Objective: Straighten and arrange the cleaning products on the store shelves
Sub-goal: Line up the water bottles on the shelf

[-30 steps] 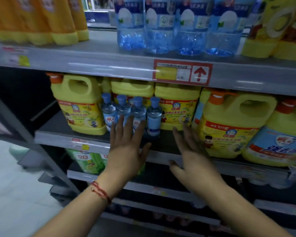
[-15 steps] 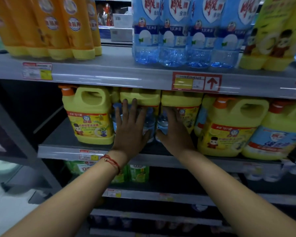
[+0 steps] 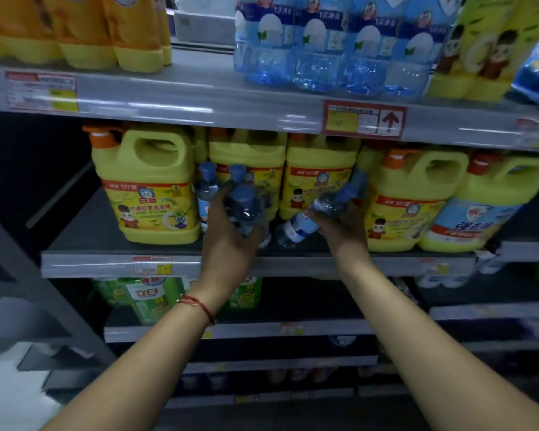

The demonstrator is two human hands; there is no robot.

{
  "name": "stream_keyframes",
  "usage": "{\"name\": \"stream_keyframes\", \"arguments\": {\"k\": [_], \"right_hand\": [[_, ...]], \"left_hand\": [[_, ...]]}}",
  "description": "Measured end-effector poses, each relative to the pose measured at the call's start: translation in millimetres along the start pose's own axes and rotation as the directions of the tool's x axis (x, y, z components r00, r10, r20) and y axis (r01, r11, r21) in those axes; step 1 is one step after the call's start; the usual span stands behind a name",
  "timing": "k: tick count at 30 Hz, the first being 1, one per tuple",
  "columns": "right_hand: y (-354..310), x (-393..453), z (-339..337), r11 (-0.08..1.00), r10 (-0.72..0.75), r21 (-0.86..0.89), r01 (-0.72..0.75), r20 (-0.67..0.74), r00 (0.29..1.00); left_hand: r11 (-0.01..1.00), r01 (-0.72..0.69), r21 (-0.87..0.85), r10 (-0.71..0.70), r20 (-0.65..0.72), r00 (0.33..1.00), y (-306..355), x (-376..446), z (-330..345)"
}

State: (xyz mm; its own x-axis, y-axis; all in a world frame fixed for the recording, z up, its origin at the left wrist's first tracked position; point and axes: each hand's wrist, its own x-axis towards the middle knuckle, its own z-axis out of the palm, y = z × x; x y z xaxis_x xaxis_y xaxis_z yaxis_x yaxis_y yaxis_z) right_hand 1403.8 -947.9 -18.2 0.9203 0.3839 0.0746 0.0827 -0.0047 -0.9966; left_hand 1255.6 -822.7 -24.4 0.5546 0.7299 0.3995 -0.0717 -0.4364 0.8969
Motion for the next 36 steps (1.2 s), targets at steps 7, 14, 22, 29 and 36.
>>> {"name": "stream_keyframes", "arguments": {"k": [7, 14, 22, 29, 36], "right_hand": [[-14.0, -64.9, -22.4, 0.67, 0.486, 0.534, -0.516, 0.21, 0.848], [36.7, -132.6, -53.4, 0.323, 0.787, 0.343, -0.882, 0.42, 0.451], [49.8, -183.7, -144.0, 0.313, 0.745, 0.256, -0.914, 0.531, 0.404], [73.1, -209.8, -280.0, 0.184, 0.751, 0.494, -0.85, 0.487, 0.446], [93.7, -258.3, -426.2, 0.201, 0.683, 0.735, -0.647, 0.369, 0.63]], "left_hand": [[0.745, 0.318, -0.587, -0.419, -0.04, 0.907, -12.4, -22.6, -19.4], [0.26, 0.809, -0.527, -0.778, 0.382, 0.498, -55.2, -140.4, 24.0], [-0.012, 0.97, -0.241, -0.787, 0.601, 0.139, -30.2, -209.0, 53.1], [0.173, 0.985, 0.003, -0.67, 0.734, 0.115, 47.7, -248.3, 162.3], [0.976, 0.015, 0.216, -0.194, 0.843, 0.502, 114.5, -307.1, 272.2]]}}
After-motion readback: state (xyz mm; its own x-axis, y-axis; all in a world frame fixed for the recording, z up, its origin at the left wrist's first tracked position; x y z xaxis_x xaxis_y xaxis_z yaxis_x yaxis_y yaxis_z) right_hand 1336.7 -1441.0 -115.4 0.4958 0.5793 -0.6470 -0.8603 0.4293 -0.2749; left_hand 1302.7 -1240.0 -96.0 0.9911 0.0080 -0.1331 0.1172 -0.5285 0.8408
